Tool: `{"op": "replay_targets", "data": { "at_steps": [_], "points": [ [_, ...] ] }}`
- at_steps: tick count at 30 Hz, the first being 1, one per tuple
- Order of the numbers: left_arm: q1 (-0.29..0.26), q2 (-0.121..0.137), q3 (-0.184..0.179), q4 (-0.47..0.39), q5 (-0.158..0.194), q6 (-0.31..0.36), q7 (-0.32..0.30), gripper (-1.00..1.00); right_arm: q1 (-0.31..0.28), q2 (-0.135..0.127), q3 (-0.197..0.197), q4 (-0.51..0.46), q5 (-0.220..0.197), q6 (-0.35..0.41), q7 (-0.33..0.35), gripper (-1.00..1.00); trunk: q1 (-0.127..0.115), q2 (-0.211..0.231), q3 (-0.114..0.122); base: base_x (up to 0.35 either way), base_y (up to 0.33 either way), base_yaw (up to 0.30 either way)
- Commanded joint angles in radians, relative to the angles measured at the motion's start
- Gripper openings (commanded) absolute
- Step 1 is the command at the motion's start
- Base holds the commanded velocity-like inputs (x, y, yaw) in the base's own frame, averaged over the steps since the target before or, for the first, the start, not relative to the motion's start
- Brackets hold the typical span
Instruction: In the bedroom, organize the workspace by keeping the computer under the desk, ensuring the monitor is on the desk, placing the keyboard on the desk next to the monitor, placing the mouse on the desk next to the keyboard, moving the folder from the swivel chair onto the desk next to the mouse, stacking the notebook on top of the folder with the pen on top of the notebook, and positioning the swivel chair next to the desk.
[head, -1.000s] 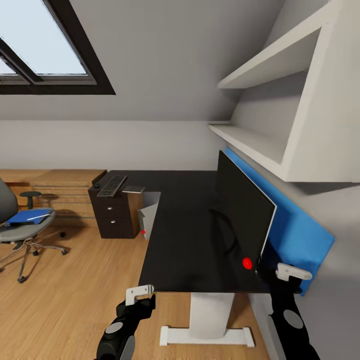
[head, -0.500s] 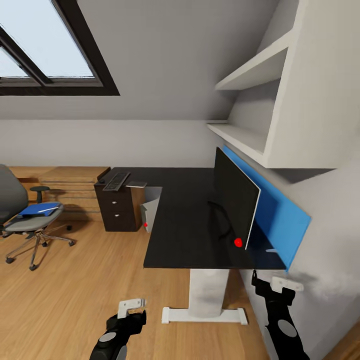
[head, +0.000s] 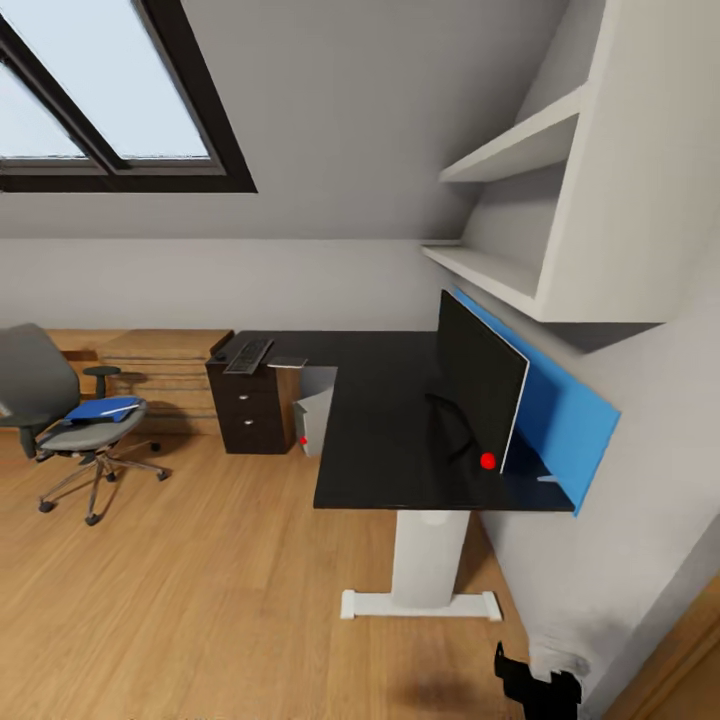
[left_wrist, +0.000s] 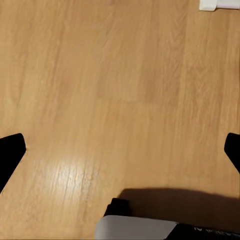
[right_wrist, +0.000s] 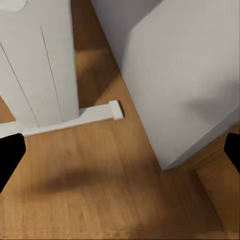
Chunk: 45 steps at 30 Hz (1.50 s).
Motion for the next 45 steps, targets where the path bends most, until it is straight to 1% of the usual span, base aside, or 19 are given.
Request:
{"op": "replay_targets", "data": {
  "at_steps": [1,2,4,6,8,9,12,16,19,22,29,30,31,33,35,37,39,42,45],
  "points": [
    [-0.001,0.003,-0.007,0.027,0.01,-0.041,0.009,1.0,-0.001,-0.001,-0.002,0.052,0.006,-0.034,-0.001,1.0,0.0,-0.001,-0.001,0.015,0.264,0.0],
    [-0.001,0.004,-0.008,0.04,0.01,-0.064,0.008,1.0,-0.001,-0.002,-0.001,0.077,0.006,-0.048,0.0,1.0,0.0,-0.001,-0.001,0.044,0.273,0.0],
    [-0.001,0.006,-0.008,0.097,0.01,-0.144,0.007,1.0,-0.001,-0.004,0.002,0.173,0.007,-0.09,0.0,1.0,0.0,-0.001,-0.001,0.106,0.291,0.0],
    [-0.001,0.006,-0.008,0.139,0.01,-0.189,0.007,1.0,-0.002,-0.005,0.002,0.234,0.007,-0.105,0.001,1.0,0.0,-0.001,-0.001,0.142,0.288,0.0],
    [-0.001,0.006,-0.008,0.162,0.01,-0.21,0.007,1.0,-0.003,-0.006,0.003,0.263,0.007,-0.111,0.002,1.0,0.0,-0.001,-0.001,0.138,0.226,0.0],
    [-0.001,0.0,-0.002,0.156,0.016,-0.215,0.013,1.0,-0.008,0.0,0.002,0.257,0.007,-0.117,0.008,1.0,0.0,-0.001,-0.001,0.0,0.0,0.0],
    [-0.001,-0.012,0.001,0.139,0.011,-0.232,0.014,1.0,-0.02,0.016,-0.002,0.24,0.005,-0.123,0.004,1.0,0.0,-0.001,-0.001,0.0,0.0,0.0],
    [-0.001,-0.016,-0.005,0.117,0.006,-0.236,0.014,1.0,-0.021,0.014,-0.003,0.217,0.004,-0.117,-0.001,1.0,0.0,-0.001,-0.001,0.0,0.0,0.0],
    [-0.001,-0.017,-0.01,0.108,0.004,-0.252,0.015,1.0,-0.022,0.006,-0.003,0.23,0.001,-0.116,-0.004,1.0,0.0,-0.001,-0.001,0.0,0.0,0.0],
    [-0.001,-0.017,-0.012,0.11,0.003,-0.269,0.016,1.0,-0.022,0.004,-0.001,0.247,0.001,-0.114,-0.004,1.0,0.0,-0.001,-0.001,0.0,0.007,0.0],
    [-0.001,-0.018,-0.012,0.112,0.003,-0.308,0.015,1.0,-0.022,0.005,-0.001,0.271,0.003,-0.115,-0.004,1.0,0.0,-0.001,-0.001,0.0,0.275,0.004],
    [-0.001,-0.018,-0.012,0.112,0.003,-0.363,0.015,1.0,-0.022,0.006,0.0,0.285,0.003,-0.118,-0.004,1.0,0.0,-0.001,-0.001,0.014,0.301,0.096],
    [-0.001,-0.018,-0.012,0.112,0.003,-0.363,0.015,1.0,-0.022,0.006,0.001,0.292,0.003,-0.12,-0.004,1.0,0.0,-0.001,-0.001,0.029,0.301,0.123],
    [-0.001,-0.018,-0.012,0.114,0.004,-0.363,0.015,1.0,-0.022,0.007,0.003,0.32,0.004,-0.14,-0.004,1.0,0.0,-0.001,-0.001,0.06,0.301,0.184],
    [-0.001,-0.018,-0.012,0.119,0.004,-0.363,0.015,1.0,-0.022,0.008,0.007,0.353,0.004,-0.195,-0.004,1.0,0.0,-0.001,-0.001,0.101,0.301,0.237],
    [-0.001,-0.018,-0.012,0.122,0.004,-0.363,0.015,1.0,-0.022,0.01,0.013,0.386,0.004,-0.268,-0.004,1.0,0.0,-0.001,-0.001,0.133,0.301,0.257],
    [-0.001,-0.018,-0.011,0.123,0.004,-0.363,0.014,1.0,-0.022,0.011,0.015,0.406,0.004,-0.304,-0.004,1.0,0.0,-0.001,-0.001,0.152,0.301,0.265],
    [-0.001,-0.018,-0.01,0.13,0.004,-0.363,0.013,1.0,-0.022,0.011,0.017,0.424,0.004,-0.33,-0.004,1.0,0.0,-0.001,-0.001,0.166,0.301,0.27],
    [-0.001,-0.018,-0.012,0.17,0.005,-0.363,0.011,1.0,-0.022,0.012,0.017,0.43,0.004,-0.339,-0.004,1.0,0.0,-0.001,-0.001,0.186,0.299,0.273]
  ]
}}
